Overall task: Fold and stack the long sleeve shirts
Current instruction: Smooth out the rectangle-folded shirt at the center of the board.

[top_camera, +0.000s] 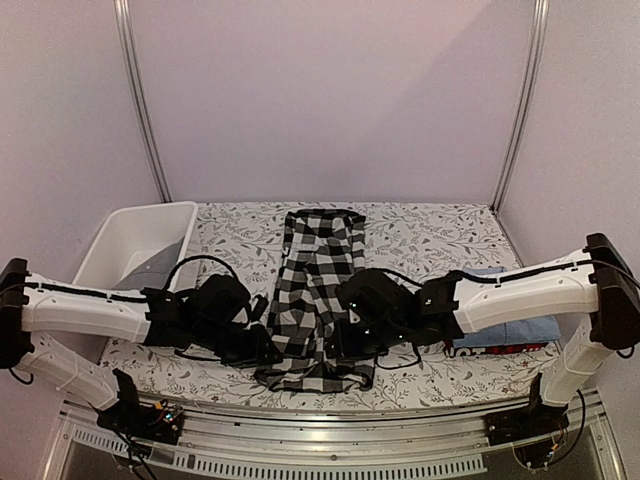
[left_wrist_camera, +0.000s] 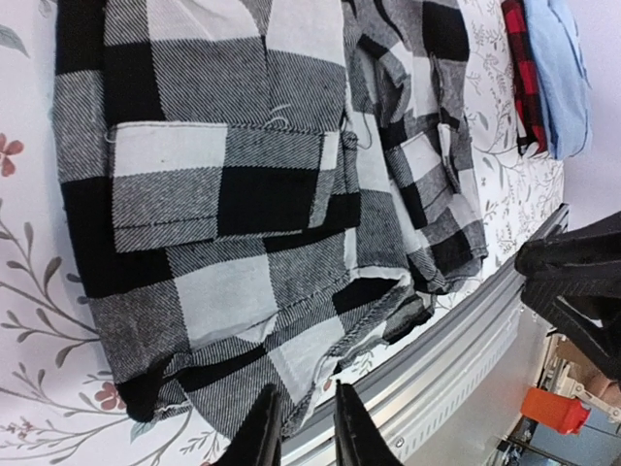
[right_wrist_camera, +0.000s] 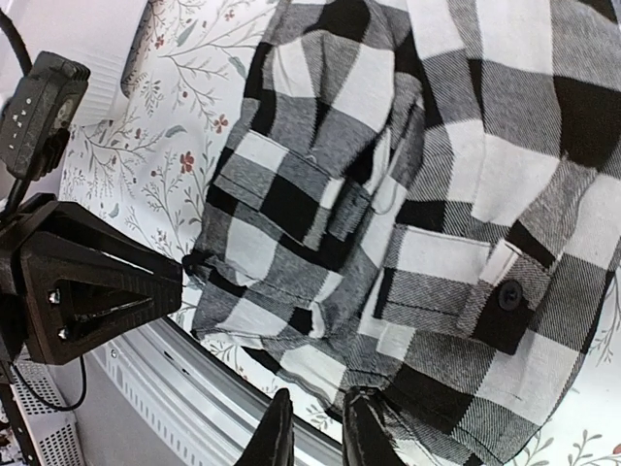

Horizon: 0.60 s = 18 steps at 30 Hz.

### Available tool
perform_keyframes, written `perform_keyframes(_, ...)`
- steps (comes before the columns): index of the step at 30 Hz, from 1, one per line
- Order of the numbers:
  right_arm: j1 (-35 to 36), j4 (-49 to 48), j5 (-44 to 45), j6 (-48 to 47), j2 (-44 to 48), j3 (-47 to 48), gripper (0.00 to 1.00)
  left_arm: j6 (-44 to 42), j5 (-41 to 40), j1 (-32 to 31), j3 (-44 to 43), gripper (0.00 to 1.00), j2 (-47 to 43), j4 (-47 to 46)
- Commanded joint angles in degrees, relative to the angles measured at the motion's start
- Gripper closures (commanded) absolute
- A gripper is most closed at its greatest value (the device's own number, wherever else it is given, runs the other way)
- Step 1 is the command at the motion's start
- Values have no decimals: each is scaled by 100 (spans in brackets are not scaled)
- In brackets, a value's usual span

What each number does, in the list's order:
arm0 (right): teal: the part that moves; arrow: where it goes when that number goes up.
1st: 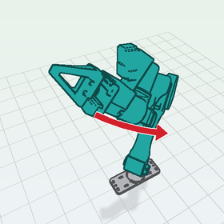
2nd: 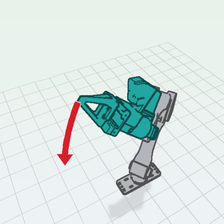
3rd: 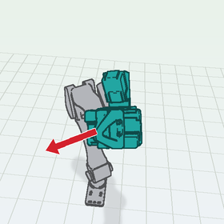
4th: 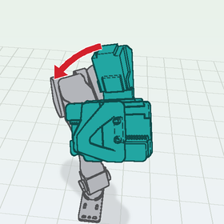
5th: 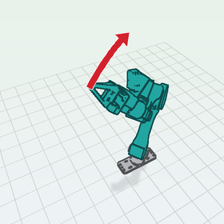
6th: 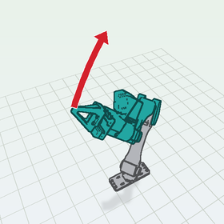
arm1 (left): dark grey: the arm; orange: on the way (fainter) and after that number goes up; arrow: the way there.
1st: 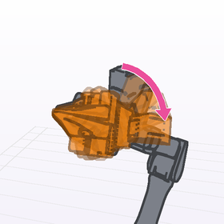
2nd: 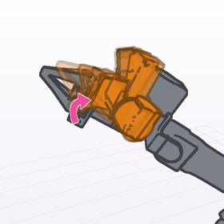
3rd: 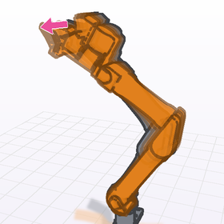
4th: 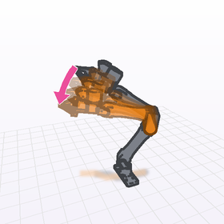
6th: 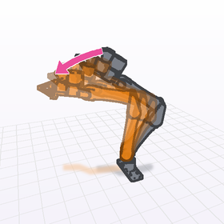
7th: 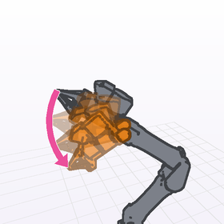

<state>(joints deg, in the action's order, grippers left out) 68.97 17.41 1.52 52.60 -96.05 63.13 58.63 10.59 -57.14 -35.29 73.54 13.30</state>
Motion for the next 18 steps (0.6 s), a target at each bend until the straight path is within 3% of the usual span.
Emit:
perform_keyframes(1,43,-478,-89,336,267,-790,85,14,382,-155,288,80,281,-541)
perform_keyframes(6,225,-874,-337,634,227,-1436,85,277,814,-252,869,80,504,-1197)
perform_keyframes(11,300,-1087,-409,835,135,-1647,85,368,921,-289,1078,80,604,-1236)
perform_keyframes(18,364,-702,-245,857,734,-1639,79,262,785,-361,709,80,13,-453)
